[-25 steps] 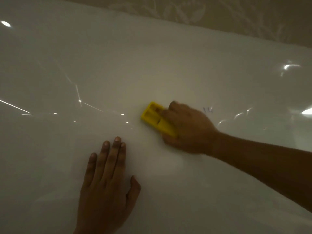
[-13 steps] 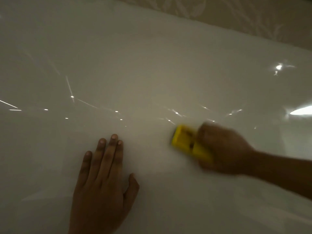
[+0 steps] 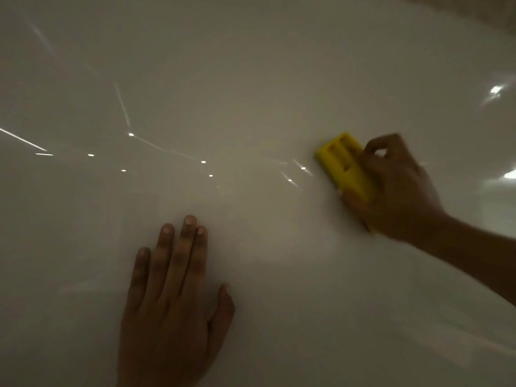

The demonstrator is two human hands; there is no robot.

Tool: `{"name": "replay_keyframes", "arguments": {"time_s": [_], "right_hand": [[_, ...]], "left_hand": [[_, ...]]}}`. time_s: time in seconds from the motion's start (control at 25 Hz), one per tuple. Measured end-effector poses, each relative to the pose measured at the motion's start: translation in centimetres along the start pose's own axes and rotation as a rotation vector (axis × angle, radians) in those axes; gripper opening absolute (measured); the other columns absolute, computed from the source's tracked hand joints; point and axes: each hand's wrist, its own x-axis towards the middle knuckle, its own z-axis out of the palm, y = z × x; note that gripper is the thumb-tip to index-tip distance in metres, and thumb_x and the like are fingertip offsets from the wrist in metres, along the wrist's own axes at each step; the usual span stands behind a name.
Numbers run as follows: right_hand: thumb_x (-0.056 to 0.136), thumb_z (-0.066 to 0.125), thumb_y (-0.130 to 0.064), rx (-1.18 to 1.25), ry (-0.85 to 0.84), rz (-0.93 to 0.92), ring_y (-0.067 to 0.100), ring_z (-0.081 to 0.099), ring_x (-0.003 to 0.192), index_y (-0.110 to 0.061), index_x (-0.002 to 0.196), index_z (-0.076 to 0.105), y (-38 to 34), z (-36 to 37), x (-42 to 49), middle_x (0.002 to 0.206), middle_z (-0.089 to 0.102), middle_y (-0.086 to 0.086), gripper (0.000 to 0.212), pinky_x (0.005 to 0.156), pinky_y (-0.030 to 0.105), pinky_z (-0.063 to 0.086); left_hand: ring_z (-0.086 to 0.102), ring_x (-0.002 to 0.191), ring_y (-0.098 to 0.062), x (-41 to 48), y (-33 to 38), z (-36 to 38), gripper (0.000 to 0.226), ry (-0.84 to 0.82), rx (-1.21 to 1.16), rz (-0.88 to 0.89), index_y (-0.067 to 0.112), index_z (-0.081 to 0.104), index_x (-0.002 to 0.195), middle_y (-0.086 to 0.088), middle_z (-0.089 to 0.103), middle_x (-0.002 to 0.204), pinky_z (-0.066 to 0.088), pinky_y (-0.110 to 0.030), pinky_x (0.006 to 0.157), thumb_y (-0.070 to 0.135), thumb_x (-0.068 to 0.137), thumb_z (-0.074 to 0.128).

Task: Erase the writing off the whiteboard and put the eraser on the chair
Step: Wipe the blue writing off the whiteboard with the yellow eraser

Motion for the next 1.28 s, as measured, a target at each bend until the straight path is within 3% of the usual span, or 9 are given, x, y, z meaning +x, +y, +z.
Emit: {"name": "replay_keyframes", "arguments": {"time_s": [0.24,0.32,0.48,0.6,0.76,0.92,1.0,1.2,1.28], "right_hand": [[0.088,0.051,-0.044,0.259,-0.374,-0.847,0.027,0.056,0.071,-0.023,0.104,0.064,-7.3,0.7,-13.1,0.101,0.062,0.004,0.03,0.06,0.032,0.045],[0.084,0.058,-0.049,0.172,-0.359,-0.751,0.028,0.053,0.074,-0.025,0.103,0.059,-6.0,1.2,-8.9,0.099,0.058,0.004,0.031,0.061,0.035,0.046],[0.076,0.067,-0.049,0.023,-0.072,-0.102,0.029,0.055,0.093,-0.024,0.118,0.057,-5.1,1.1,2.4,0.114,0.054,0.007,0.05,0.075,0.041,0.05],[0.072,0.066,-0.052,0.132,-0.081,-0.315,0.032,0.057,0.089,-0.021,0.12,0.062,-7.2,1.8,-1.3,0.115,0.057,0.011,0.057,0.066,0.038,0.05],[0.081,0.058,-0.046,0.182,-0.371,-0.834,0.033,0.058,0.081,-0.016,0.114,0.065,-4.0,0.2,-10.8,0.109,0.065,0.013,0.045,0.064,0.035,0.045],[0.073,0.059,-0.052,-0.008,-0.127,-0.056,0.034,0.06,0.086,-0.017,0.114,0.063,6.3,-2.6,-8.0,0.113,0.057,0.01,0.053,0.066,0.037,0.051],[0.073,0.055,-0.051,-0.041,-0.102,0.136,0.031,0.057,0.086,-0.018,0.115,0.061,6.7,-2.2,-9.8,0.109,0.053,0.009,0.054,0.067,0.033,0.048],[0.078,0.062,-0.044,0.24,-0.404,-0.543,0.031,0.06,0.076,-0.023,0.101,0.068,4.2,-2.1,-21.2,0.103,0.065,0.007,0.032,0.065,0.031,0.047],[0.08,0.06,-0.047,0.165,-0.342,-0.519,0.033,0.063,0.073,-0.023,0.099,0.065,8.1,-2.6,-20.1,0.102,0.065,0.008,0.031,0.062,0.034,0.051]], "left_hand": [[0.024,0.157,-0.027,-3.0,0.5,-0.6,0.071,-0.039,-0.006,-0.038,0.01,0.032,0.158,-0.008,0.031,0.167,0.019,-0.047,0.127,0.042,0.096,0.041],[0.025,0.157,-0.028,-2.9,0.2,-0.5,0.071,-0.04,-0.012,-0.018,0.009,0.032,0.158,-0.009,0.03,0.167,0.02,-0.048,0.128,0.042,0.096,0.042],[0.023,0.157,-0.027,-3.2,0.2,-0.6,0.072,-0.057,-0.032,-0.048,0.011,0.03,0.159,-0.008,0.028,0.168,0.019,-0.048,0.128,0.044,0.095,0.041],[0.02,0.158,-0.025,-3.0,0.1,-0.6,0.069,-0.063,-0.055,-0.036,0.011,0.029,0.159,-0.008,0.027,0.169,0.019,-0.049,0.127,0.041,0.097,0.037],[0.019,0.158,-0.028,-3.2,0.2,-1.1,0.072,-0.089,-0.064,-0.042,0.011,0.026,0.16,-0.01,0.024,0.17,0.018,-0.053,0.128,0.042,0.096,0.035],[0.013,0.159,-0.032,-3.0,0.4,-0.7,0.075,-0.126,-0.076,-0.053,0.008,0.023,0.16,-0.014,0.02,0.171,0.023,-0.066,0.124,0.047,0.097,0.034],[0.01,0.16,-0.03,-3.1,0.8,-0.6,0.075,-0.107,-0.072,-0.074,0.008,0.022,0.161,-0.014,0.018,0.171,0.026,-0.069,0.121,0.05,0.098,0.033],[0.021,0.157,-0.032,-3.0,5.6,-0.9,0.077,-0.083,-0.08,-0.033,0.005,0.03,0.158,-0.015,0.026,0.168,0.023,-0.058,0.125,0.049,0.096,0.039],[0.024,0.157,-0.029,-3.2,7.1,-0.4,0.075,-0.11,-0.042,0.092,0.006,0.034,0.156,-0.013,0.029,0.168,0.025,-0.056,0.123,0.051,0.097,0.038]]}}
